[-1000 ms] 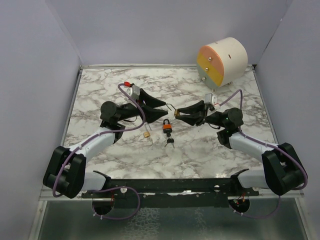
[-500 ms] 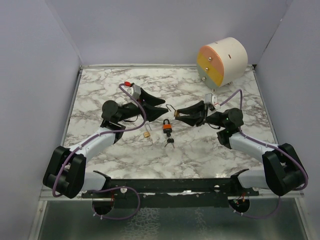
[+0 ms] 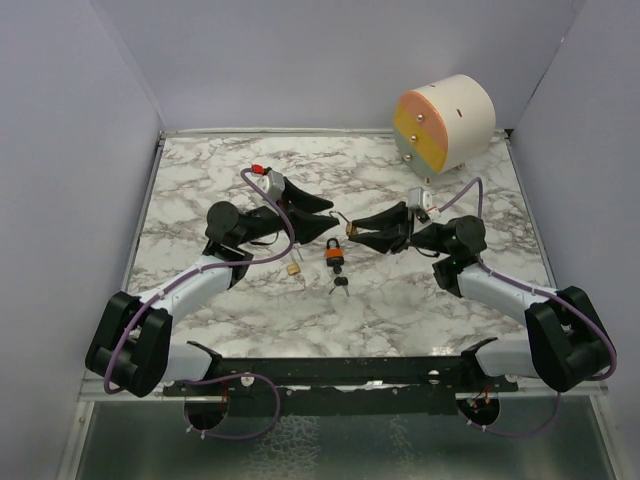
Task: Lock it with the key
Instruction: Lock the lock.
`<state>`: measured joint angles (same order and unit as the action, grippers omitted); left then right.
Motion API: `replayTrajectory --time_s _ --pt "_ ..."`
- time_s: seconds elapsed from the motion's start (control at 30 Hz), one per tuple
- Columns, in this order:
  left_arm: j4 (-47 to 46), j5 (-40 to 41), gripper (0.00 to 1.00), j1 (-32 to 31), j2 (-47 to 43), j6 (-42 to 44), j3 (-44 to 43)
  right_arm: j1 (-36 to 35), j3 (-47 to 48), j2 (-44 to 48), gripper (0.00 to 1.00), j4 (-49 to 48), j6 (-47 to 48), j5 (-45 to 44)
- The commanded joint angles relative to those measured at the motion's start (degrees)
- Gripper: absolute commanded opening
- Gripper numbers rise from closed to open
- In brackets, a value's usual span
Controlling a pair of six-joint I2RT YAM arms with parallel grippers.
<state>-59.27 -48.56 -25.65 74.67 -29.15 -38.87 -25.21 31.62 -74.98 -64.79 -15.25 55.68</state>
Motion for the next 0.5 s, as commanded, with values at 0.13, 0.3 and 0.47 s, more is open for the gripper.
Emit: replayTrajectory --time_s 0.13,0.3,0.47 --pt "-0.5 0.4 0.41 -1.0 -0.7 0.9 -0.4 -1.0 2.1 0.2 0.01 -1.4 0.1 -0.9" --pt "-0.5 1.4 0.26 -1.5 -1.7 1.1 -0.7 -1.3 2.1 0.0 0.01 0.4 1.4 -1.9" --pt "-0.5 1.9 0.05 -1.6 -3.4 1.2 -0.3 -1.4 2.2 -0.4 0.01 2.1 2.7 -3.6"
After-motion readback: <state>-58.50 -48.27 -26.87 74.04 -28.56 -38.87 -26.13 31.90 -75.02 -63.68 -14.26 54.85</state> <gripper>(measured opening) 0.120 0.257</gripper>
